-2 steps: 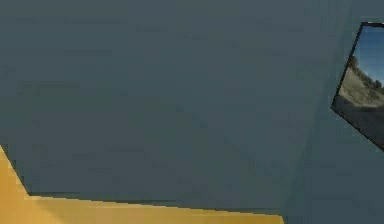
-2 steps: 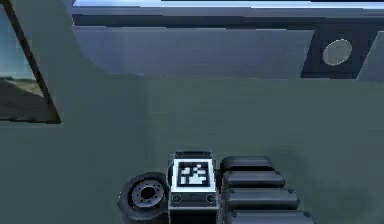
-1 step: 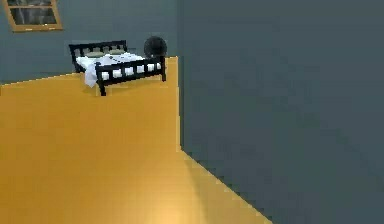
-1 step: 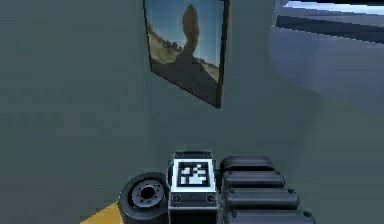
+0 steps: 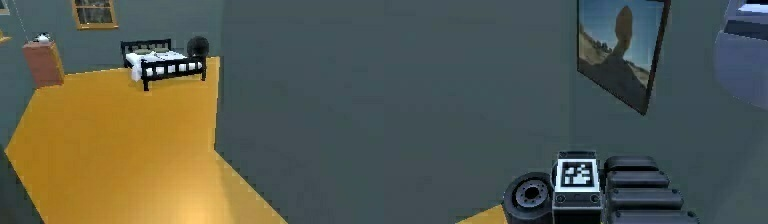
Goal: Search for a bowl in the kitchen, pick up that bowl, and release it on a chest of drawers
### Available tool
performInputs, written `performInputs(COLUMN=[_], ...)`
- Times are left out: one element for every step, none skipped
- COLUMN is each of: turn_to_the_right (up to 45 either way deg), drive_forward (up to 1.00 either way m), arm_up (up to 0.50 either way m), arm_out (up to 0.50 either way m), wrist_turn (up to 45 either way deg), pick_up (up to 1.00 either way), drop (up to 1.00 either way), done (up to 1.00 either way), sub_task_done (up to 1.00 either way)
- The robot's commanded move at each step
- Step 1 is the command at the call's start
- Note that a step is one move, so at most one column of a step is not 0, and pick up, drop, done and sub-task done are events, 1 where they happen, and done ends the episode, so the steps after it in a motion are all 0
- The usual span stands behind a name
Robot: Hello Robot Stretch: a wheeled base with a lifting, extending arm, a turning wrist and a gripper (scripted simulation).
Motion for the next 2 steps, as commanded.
performInputs(turn_to_the_right=[0.0,-33.0], drive_forward=[0.75,0.0], arm_up=[0.0,0.0], arm_out=[0.0,0.0], wrist_turn=[0.0,0.0], pick_up=[0.0,0.0], drop=[0.0,0.0], done=[0.0,0.0], sub_task_done=[0.0,0.0])
